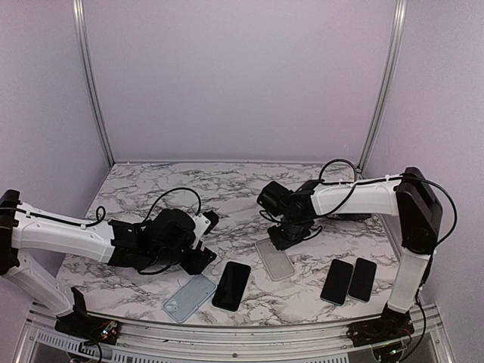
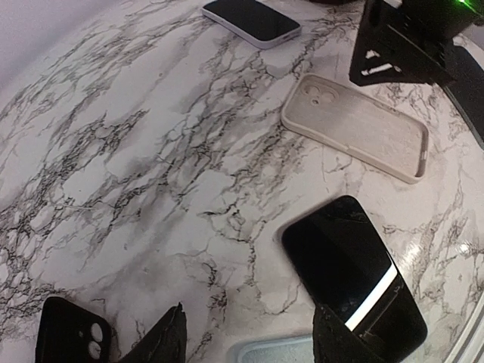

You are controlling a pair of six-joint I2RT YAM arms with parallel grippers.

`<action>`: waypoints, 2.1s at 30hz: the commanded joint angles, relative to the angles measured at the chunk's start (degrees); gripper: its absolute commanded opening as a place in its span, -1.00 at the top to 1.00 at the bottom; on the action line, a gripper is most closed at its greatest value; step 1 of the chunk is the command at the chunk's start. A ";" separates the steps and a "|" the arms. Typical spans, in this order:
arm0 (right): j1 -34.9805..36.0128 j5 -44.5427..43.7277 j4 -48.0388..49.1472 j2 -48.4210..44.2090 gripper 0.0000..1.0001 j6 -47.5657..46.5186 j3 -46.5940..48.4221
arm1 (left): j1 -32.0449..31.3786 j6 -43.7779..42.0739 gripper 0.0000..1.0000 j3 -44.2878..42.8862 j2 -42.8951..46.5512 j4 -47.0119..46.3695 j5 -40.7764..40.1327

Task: Put the phone into the phone case

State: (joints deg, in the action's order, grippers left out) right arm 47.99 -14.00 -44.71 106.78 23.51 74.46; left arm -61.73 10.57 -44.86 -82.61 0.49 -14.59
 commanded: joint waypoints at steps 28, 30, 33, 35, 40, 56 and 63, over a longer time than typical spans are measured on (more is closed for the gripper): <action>13.31 14.51 11.89 5.99 0.67 4.07 -2.35 | -12.98 5.33 0.65 1.68 -9.32 20.76 1.24; 12.58 13.34 11.78 7.38 0.68 3.18 -0.20 | -12.44 4.80 0.67 0.07 -10.31 21.55 -0.71; 11.32 13.31 14.53 8.10 0.68 2.27 1.74 | -12.35 1.77 0.69 -2.09 -12.09 19.88 0.13; 10.15 15.30 15.85 8.60 0.68 1.66 2.82 | -12.35 0.03 0.69 -3.07 -13.48 18.70 0.54; 8.17 16.37 15.91 7.29 0.67 1.10 2.50 | -12.36 -5.08 0.66 -4.64 -16.97 13.56 2.21; 3.98 11.59 13.05 -8.16 0.39 0.20 -5.83 | -9.14 -1.11 0.61 -4.90 -7.73 6.36 0.53; 11.43 10.23 8.70 -1.58 -0.79 -5.23 2.14 | 2.16 7.25 -0.08 -1.21 8.69 13.68 -9.89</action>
State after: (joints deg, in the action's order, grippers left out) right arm 54.72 -2.92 -33.30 101.36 22.11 70.81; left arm -62.59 12.43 -46.96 -79.42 8.91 -15.75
